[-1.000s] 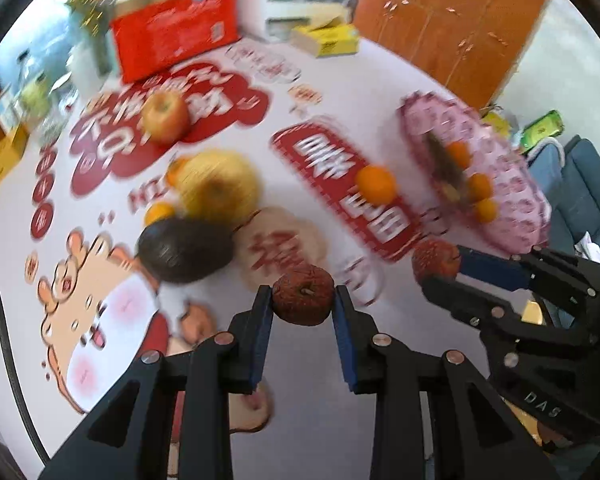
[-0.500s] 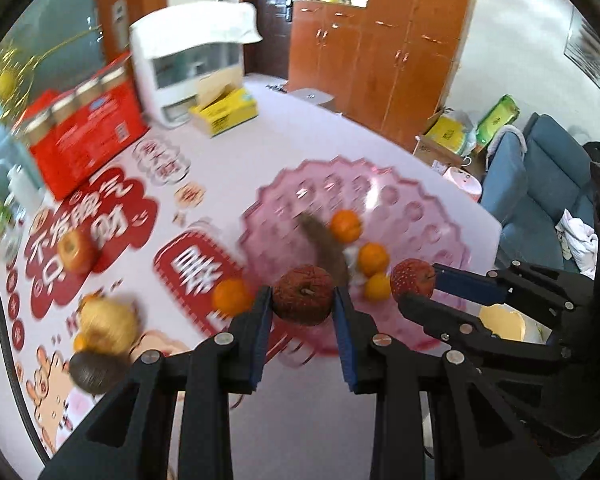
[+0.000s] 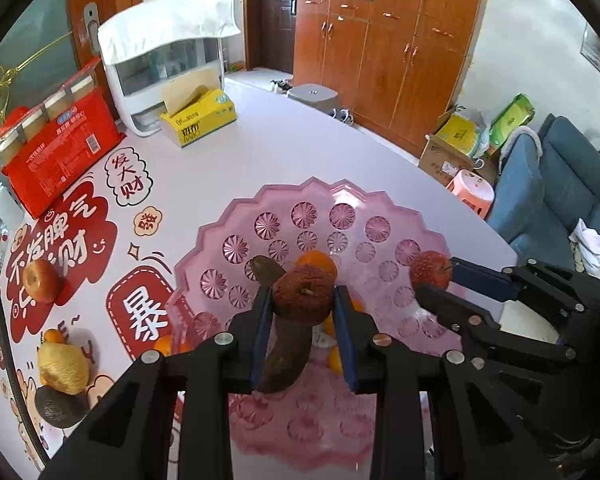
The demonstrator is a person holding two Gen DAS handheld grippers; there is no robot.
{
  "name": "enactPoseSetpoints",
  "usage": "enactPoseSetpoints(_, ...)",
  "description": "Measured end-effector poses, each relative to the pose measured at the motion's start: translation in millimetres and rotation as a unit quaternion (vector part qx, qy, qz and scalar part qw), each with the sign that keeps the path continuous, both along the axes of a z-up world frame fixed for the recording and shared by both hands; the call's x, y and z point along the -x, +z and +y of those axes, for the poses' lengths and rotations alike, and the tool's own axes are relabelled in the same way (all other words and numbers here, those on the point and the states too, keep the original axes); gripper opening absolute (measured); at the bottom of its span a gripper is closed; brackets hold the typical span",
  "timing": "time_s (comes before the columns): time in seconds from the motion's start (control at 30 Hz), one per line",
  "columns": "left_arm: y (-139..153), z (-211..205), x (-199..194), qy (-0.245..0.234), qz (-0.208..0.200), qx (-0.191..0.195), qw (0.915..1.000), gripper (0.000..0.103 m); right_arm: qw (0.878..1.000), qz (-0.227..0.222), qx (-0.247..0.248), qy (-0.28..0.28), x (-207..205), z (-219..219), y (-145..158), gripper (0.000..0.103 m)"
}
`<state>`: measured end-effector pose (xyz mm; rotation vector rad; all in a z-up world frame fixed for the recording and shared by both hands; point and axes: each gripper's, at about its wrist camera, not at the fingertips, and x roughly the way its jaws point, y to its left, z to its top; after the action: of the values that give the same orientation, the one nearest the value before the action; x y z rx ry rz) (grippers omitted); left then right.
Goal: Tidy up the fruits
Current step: 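Carry both small red fruits over the pink bowl, then open both grippers to drop the small red fruits into the bowl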
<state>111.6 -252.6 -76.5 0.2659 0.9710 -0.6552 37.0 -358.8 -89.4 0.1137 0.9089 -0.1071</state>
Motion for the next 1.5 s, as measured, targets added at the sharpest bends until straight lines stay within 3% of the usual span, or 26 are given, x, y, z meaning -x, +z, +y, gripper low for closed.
enactPoseSetpoints(0.4, -56, -26, -14, 0.013, 0.04, -0.045, 0.9981, 0.029, 0.999, 0.048, -0.003, -0.001, -14, -23, -39, 0.03)
enactPoseSetpoints(0.93, -81, -26, -19, 0.02, 0.063, -0.068, 0.9955, 0.031, 0.996, 0.085, -0.004, 0.011, -25, -23, -62, 0.031)
enactPoseSetpoints(1.03, -80, -25, -17, 0.02, 0.058, -0.07, 0.9957, 0.048, 0.996, 0.09, -0.005, 0.014, -25, -21, -64, 0.031)
enactPoseSetpoints(1.07, -79, -24, -15, 0.022, 0.054, -0.07, 0.9959, 0.059, 0.996, 0.093, -0.01, 0.015, -25, -20, -65, 0.031)
enactPoseSetpoints(1.2, -75, -19, -14, 0.029, 0.044, -0.071, 0.9961, 0.072, 0.995, 0.096, -0.016, 0.014, -23, -19, -65, 0.032)
enactPoseSetpoints(1.3, -73, -12, -12, 0.039, 0.042, -0.068, 0.996, 0.079, 0.995, 0.097, -0.022, 0.011, -21, -20, -65, 0.036)
enactPoseSetpoints(1.5, -70, 0, -5, 0.047, 0.044, -0.068, 0.9956, 0.079, 0.995, 0.094, -0.028, 0.005, -17, -17, -61, 0.038)
